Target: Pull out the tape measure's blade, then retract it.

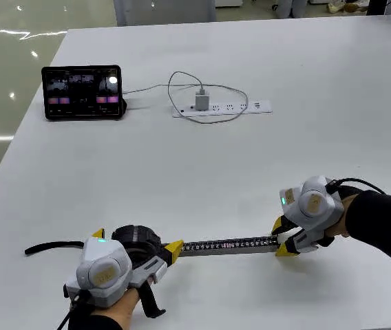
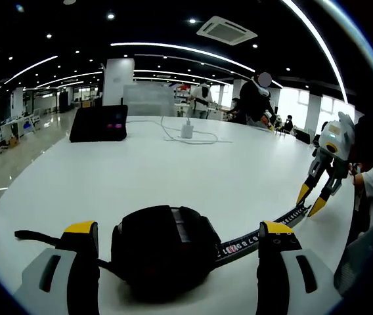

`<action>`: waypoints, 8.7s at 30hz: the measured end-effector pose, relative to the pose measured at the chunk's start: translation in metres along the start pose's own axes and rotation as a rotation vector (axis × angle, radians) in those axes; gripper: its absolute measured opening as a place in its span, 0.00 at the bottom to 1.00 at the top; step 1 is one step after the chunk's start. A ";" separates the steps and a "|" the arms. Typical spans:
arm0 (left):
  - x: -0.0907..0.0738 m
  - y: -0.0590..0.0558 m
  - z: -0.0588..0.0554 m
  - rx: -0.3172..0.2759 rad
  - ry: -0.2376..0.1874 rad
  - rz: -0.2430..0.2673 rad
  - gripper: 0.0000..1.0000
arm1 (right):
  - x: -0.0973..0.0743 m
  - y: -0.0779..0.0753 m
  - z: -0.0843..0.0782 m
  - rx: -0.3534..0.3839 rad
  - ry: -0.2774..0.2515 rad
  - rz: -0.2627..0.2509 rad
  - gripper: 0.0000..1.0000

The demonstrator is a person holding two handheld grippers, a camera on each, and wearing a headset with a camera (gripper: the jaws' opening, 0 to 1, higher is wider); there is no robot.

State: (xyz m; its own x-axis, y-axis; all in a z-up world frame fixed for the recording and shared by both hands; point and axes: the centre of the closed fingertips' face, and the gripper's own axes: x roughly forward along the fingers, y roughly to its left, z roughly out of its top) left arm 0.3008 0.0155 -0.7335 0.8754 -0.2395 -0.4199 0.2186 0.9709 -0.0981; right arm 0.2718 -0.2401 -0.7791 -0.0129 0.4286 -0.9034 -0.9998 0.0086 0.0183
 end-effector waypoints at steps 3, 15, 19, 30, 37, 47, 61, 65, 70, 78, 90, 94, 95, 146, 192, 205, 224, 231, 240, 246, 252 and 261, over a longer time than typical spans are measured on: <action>0.000 0.000 0.000 0.031 0.002 0.008 0.99 | 0.001 0.000 0.001 -0.014 0.004 0.002 0.15; 0.001 0.001 -0.003 0.026 0.019 0.011 0.99 | 0.003 -0.002 0.001 -0.042 0.067 0.007 0.11; 0.001 0.000 -0.004 -0.017 0.027 0.015 0.99 | 0.004 -0.001 0.001 -0.032 0.077 0.001 0.11; -0.001 0.007 -0.006 0.018 0.049 0.036 0.80 | 0.004 -0.001 0.000 0.060 0.120 -0.019 0.11; 0.000 0.008 -0.009 0.010 0.060 0.038 0.73 | 0.004 -0.003 0.001 0.070 0.124 0.001 0.11; -0.001 0.014 -0.012 0.012 0.094 0.061 0.63 | 0.004 -0.003 0.000 0.064 0.124 0.006 0.10; -0.001 0.015 -0.015 -0.013 0.140 0.066 0.62 | 0.004 -0.004 0.000 0.077 0.137 0.014 0.10; -0.001 0.015 -0.016 -0.010 0.138 0.061 0.62 | 0.004 -0.003 0.000 0.080 0.137 0.015 0.10; -0.002 0.015 -0.016 -0.023 0.143 0.046 0.61 | 0.004 -0.003 0.000 0.080 0.137 0.016 0.10; -0.002 0.014 -0.017 -0.008 0.155 0.036 0.60 | 0.004 -0.004 0.000 0.083 0.149 0.011 0.11; -0.002 0.014 -0.016 -0.002 0.170 0.036 0.60 | 0.007 -0.004 0.002 0.129 0.150 0.009 0.10; -0.002 0.014 -0.016 -0.003 0.169 0.033 0.60 | 0.006 -0.004 0.003 0.132 0.151 0.005 0.11; -0.002 0.014 -0.016 -0.003 0.171 0.033 0.60 | 0.007 -0.004 0.003 0.131 0.153 0.003 0.11; -0.001 0.014 -0.018 -0.004 0.181 0.025 0.61 | 0.013 -0.002 0.017 0.066 0.154 0.018 0.11; -0.002 0.015 -0.018 -0.008 0.186 0.023 0.61 | 0.022 0.000 0.036 0.004 0.159 0.026 0.11; -0.002 0.015 -0.018 -0.009 0.186 0.023 0.61 | 0.024 0.000 0.041 0.016 0.153 0.024 0.11; -0.001 0.014 -0.018 -0.011 0.185 0.024 0.61 | 0.027 0.000 0.047 0.014 0.153 0.022 0.11; -0.001 0.014 -0.018 -0.011 0.185 0.023 0.61 | 0.028 0.000 0.049 0.009 0.148 0.022 0.11; -0.001 0.013 -0.018 -0.011 0.187 0.023 0.61 | 0.030 0.000 0.052 0.007 0.145 0.022 0.11; -0.001 0.014 -0.018 -0.011 0.187 0.023 0.61 | 0.031 0.000 0.054 0.011 0.145 0.023 0.11; -0.001 0.014 -0.018 -0.012 0.188 0.022 0.61 | 0.032 0.001 0.057 0.015 0.146 0.022 0.11; -0.001 0.014 -0.018 -0.012 0.190 0.021 0.61 | 0.033 0.001 0.060 0.021 0.145 0.022 0.11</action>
State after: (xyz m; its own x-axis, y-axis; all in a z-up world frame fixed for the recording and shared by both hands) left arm 0.2950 0.0297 -0.7506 0.7821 -0.2146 -0.5850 0.1948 0.9760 -0.0976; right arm 0.2718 -0.1722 -0.7832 -0.0386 0.2941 -0.9550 -0.9987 0.0201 0.0466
